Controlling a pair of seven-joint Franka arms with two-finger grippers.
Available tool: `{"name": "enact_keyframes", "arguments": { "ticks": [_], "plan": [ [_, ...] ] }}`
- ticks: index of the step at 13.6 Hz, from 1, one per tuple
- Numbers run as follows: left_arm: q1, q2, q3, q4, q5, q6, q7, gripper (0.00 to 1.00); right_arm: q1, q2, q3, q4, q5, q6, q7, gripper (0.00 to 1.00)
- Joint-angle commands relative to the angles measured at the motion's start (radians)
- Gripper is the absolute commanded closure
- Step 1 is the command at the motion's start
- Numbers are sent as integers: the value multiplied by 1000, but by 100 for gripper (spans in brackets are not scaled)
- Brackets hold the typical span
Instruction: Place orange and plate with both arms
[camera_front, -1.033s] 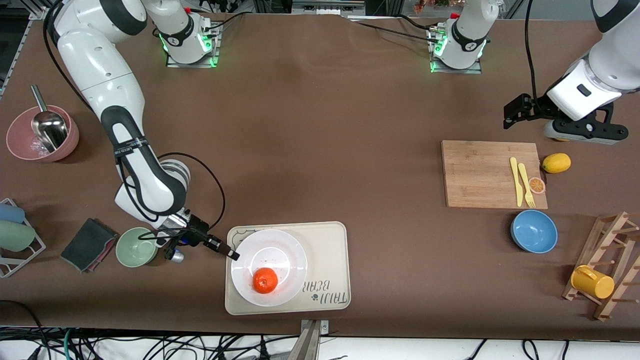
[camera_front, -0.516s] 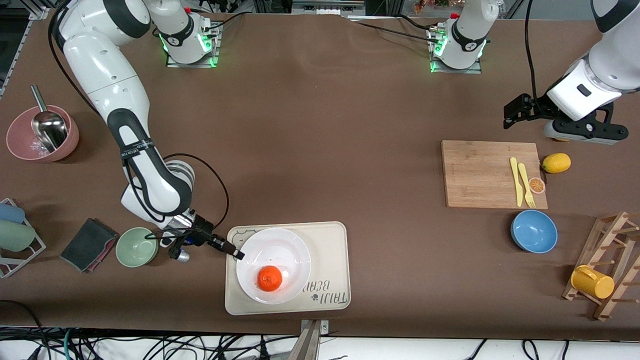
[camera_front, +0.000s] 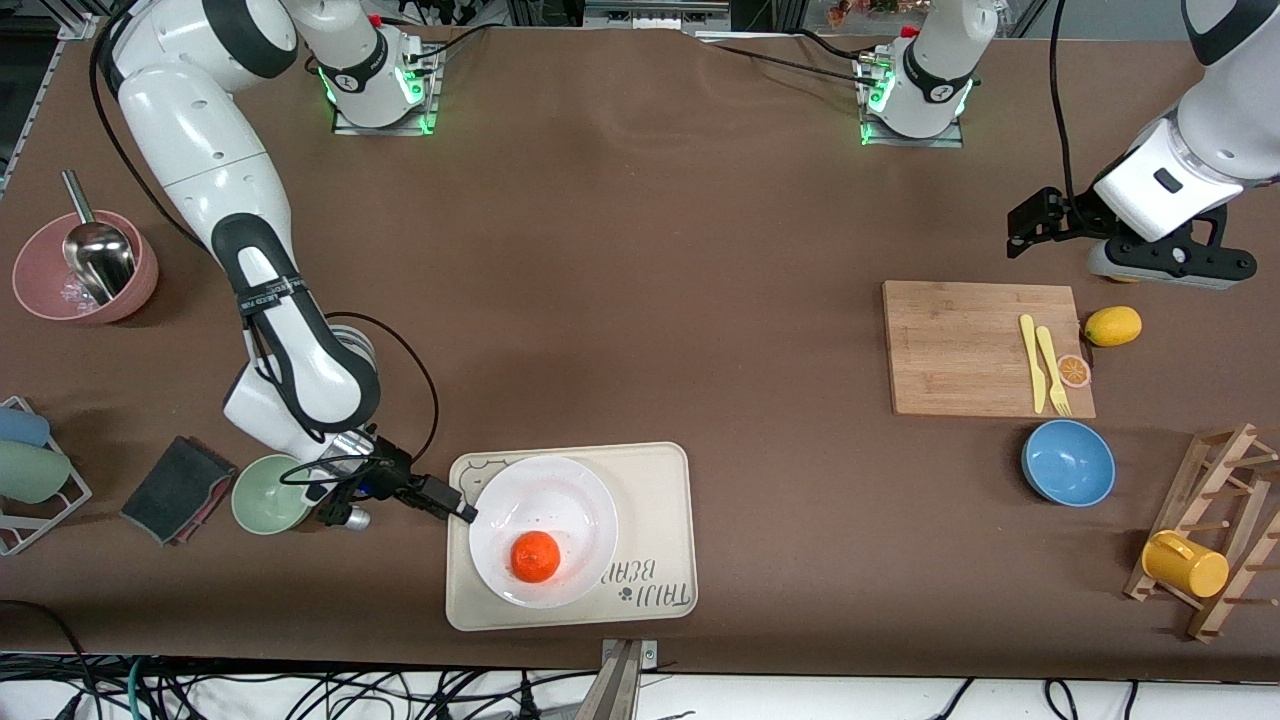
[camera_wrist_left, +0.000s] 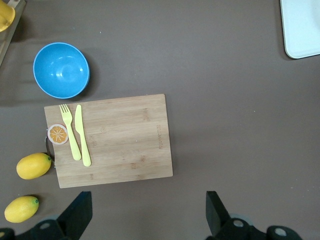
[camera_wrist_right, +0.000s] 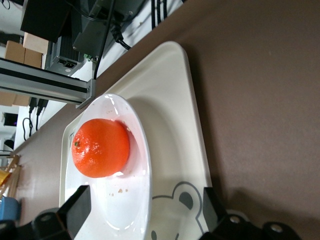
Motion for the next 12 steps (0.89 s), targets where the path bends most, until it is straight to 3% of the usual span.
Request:
{"name": "enact_keyframes", "arguments": {
  "ticks": [1, 3, 7, 9, 12],
  "plan": [
    [4, -26, -1, -24, 17, 11, 5, 0, -3, -73, 1, -50, -87, -6, -2, 0],
    [4, -24, -1, -24, 17, 11, 5, 0, -3, -171, -2, -181, -229, -8, 1, 0],
    [6, -26, 1, -24, 17, 10, 5, 0, -2, -378, -73, -409, -323, -100, -1, 0],
    [6, -24, -1, -24, 17, 10, 5, 0, -2, -450, -129, -456, -371, -228, 4, 0],
    [6, -24, -1, -24, 17, 10, 5, 0, 0, -518, -243, -428, -492, -497, 60, 0]
  ]
}}
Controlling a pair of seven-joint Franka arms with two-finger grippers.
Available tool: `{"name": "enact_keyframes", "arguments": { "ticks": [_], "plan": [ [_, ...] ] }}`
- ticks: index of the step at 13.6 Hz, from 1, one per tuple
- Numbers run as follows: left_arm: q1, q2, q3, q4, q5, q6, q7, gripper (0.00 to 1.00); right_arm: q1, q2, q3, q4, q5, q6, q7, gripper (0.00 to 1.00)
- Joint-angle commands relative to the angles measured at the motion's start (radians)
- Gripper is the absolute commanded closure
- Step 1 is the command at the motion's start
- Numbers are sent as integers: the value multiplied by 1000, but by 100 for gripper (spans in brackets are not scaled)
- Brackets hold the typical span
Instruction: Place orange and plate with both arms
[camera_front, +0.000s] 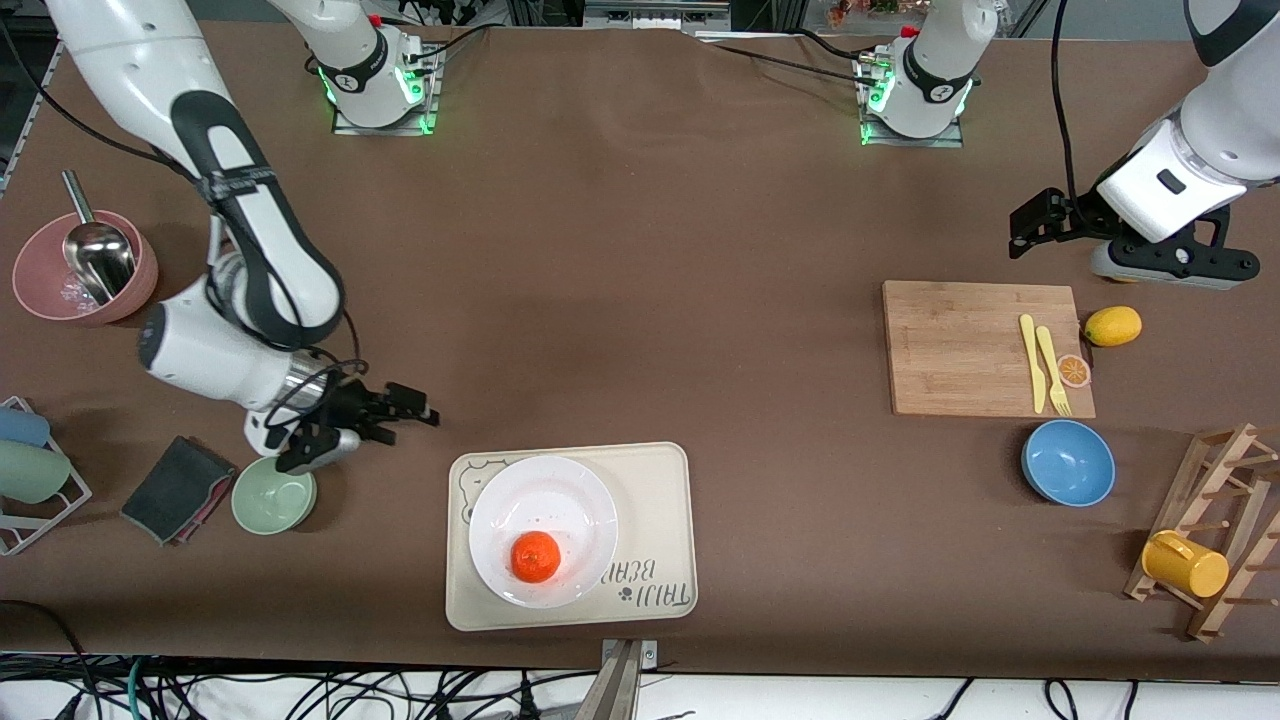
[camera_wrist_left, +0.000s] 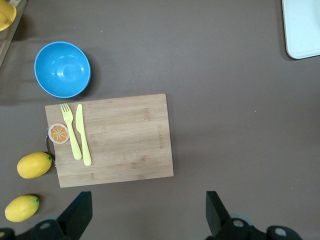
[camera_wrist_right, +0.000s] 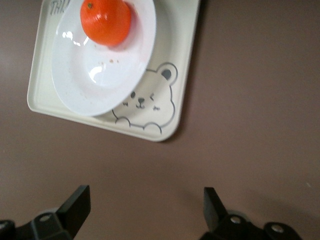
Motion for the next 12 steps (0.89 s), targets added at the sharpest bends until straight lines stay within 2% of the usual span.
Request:
{"name": "enact_keyframes", "arguments": {
  "ticks": [1, 4, 6, 7, 10, 12],
  "plan": [
    [1, -24, -1, -23, 17, 10, 5, 0, -3, -93, -63, -5, -153, -183, 92, 0],
    [1, -24, -1, -23, 17, 10, 5, 0, -2, -104, -69, 132, -366, -425, 248, 0],
    [1, -24, -1, -23, 17, 10, 5, 0, 27, -113, -69, 205, -451, -560, 348, 0],
    [1, -24, -1, -23, 17, 10, 5, 0, 32, -154, -68, 201, -494, -577, 412, 0],
    [1, -24, -1, -23, 17, 10, 5, 0, 37, -358, -71, 76, -511, -607, 663, 0],
    [1, -24, -1, -23, 17, 10, 5, 0, 52, -479, -107, 31, -513, -637, 682, 0]
  ]
}}
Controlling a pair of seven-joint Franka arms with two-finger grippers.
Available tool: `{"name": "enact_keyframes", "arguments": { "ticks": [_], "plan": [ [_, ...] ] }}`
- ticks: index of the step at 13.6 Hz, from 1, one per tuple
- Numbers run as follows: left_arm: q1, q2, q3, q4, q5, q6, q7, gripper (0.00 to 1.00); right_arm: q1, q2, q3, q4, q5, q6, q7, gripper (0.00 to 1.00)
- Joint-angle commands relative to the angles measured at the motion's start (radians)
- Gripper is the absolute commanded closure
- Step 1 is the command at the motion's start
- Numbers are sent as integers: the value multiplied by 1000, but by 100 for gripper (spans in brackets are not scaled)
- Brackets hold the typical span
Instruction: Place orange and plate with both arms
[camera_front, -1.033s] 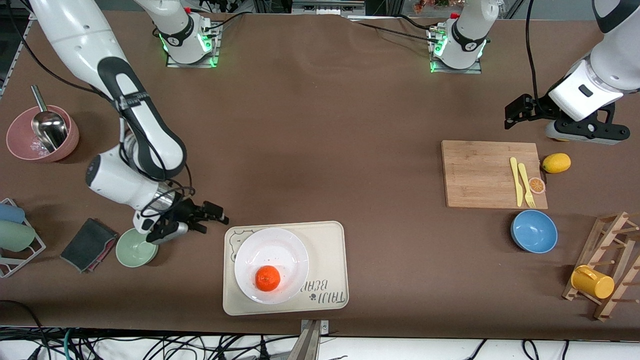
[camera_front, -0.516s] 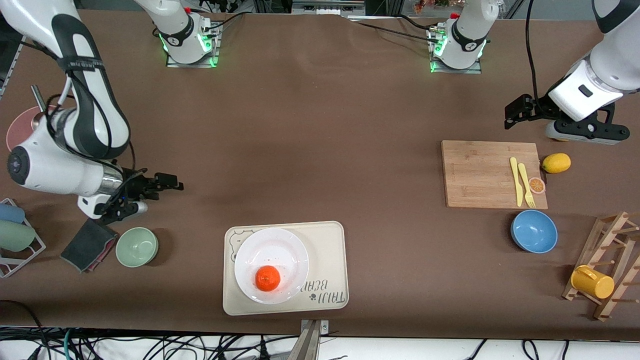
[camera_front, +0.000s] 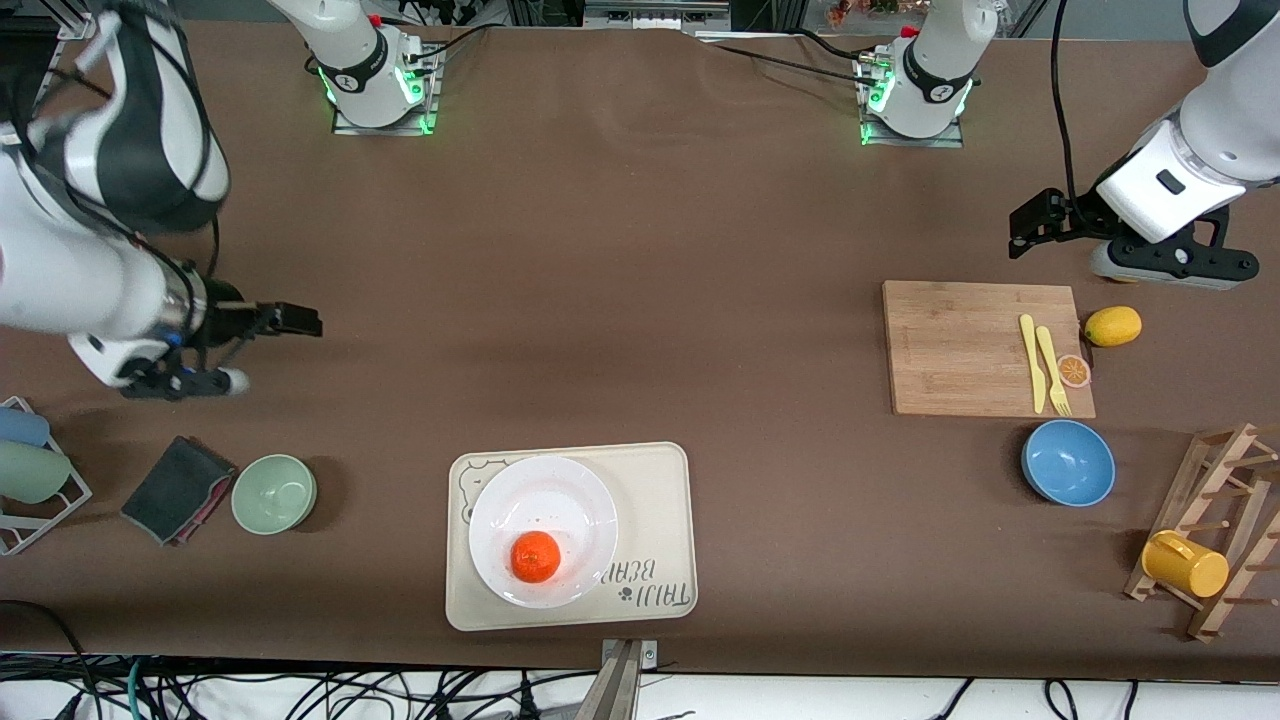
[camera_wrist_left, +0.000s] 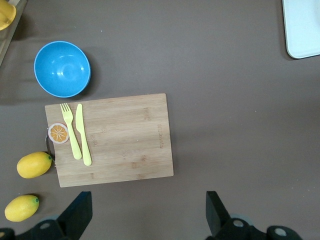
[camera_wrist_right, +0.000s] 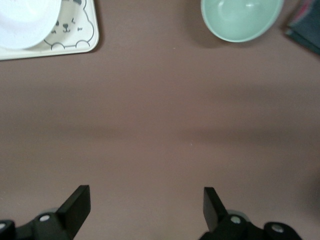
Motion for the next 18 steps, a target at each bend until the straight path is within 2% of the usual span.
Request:
{"name": "enact_keyframes", "arguments": {
  "ticks": [1, 3, 4, 6, 8, 18],
  "plan": [
    [1, -24, -1, -21, 17, 10, 5, 0, 14, -198, -56, -109, -18, -55, 39, 0],
    [1, -24, 1, -20, 17, 10, 5, 0, 10, -264, -68, -93, -66, -146, 36, 0],
    [1, -24, -1, -20, 17, 10, 5, 0, 17, -269, -75, -63, -98, -195, 36, 0],
    [1, -24, -1, -21, 17, 8, 5, 0, 12, -263, -75, -47, -92, -279, -15, 0],
    [1, -24, 1, -21, 17, 8, 5, 0, 9, -243, -76, -49, -98, -266, -121, 0],
    [3, -24, -1, -20, 17, 7, 5, 0, -5, -237, -87, -43, -107, -192, -69, 0]
  ]
}}
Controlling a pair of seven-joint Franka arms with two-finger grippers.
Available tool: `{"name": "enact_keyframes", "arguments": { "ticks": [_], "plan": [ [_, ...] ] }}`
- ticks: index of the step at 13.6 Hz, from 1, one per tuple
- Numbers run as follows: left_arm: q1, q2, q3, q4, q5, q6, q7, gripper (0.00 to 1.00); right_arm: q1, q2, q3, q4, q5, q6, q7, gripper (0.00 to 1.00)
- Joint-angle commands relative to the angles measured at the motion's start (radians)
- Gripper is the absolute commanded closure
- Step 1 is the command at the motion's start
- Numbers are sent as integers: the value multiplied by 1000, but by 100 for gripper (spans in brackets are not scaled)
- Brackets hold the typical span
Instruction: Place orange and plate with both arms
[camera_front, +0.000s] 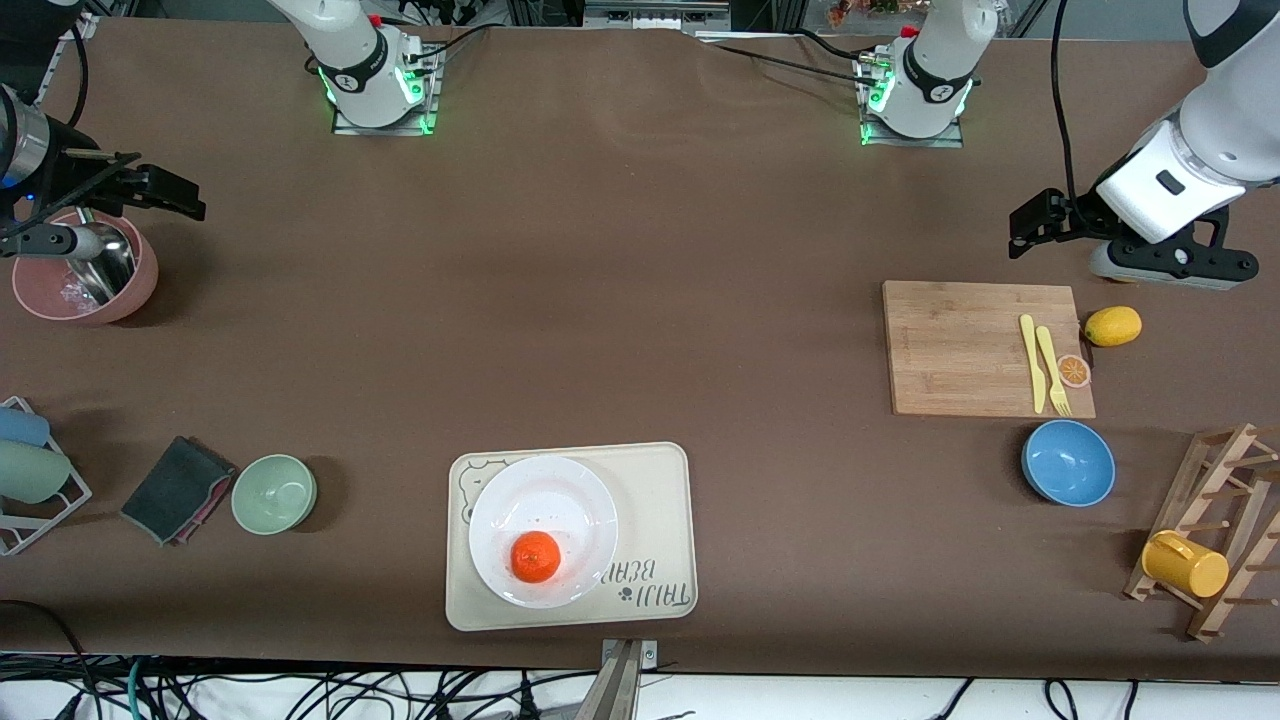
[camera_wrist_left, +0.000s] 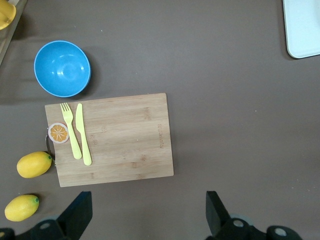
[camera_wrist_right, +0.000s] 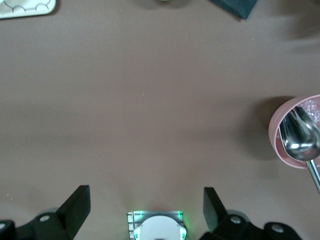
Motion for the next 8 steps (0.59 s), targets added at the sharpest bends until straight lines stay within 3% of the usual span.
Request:
{"name": "enact_keyframes", "arguments": {
  "ticks": [1, 8],
  "plan": [
    [1, -24, -1, -19, 17, 7, 5, 0, 0, -4, 5, 9, -3, 17, 11, 0],
    [1, -24, -1, -20, 17, 5, 5, 0, -1, 4, 5, 10, -2, 76, 13, 0]
  ]
}}
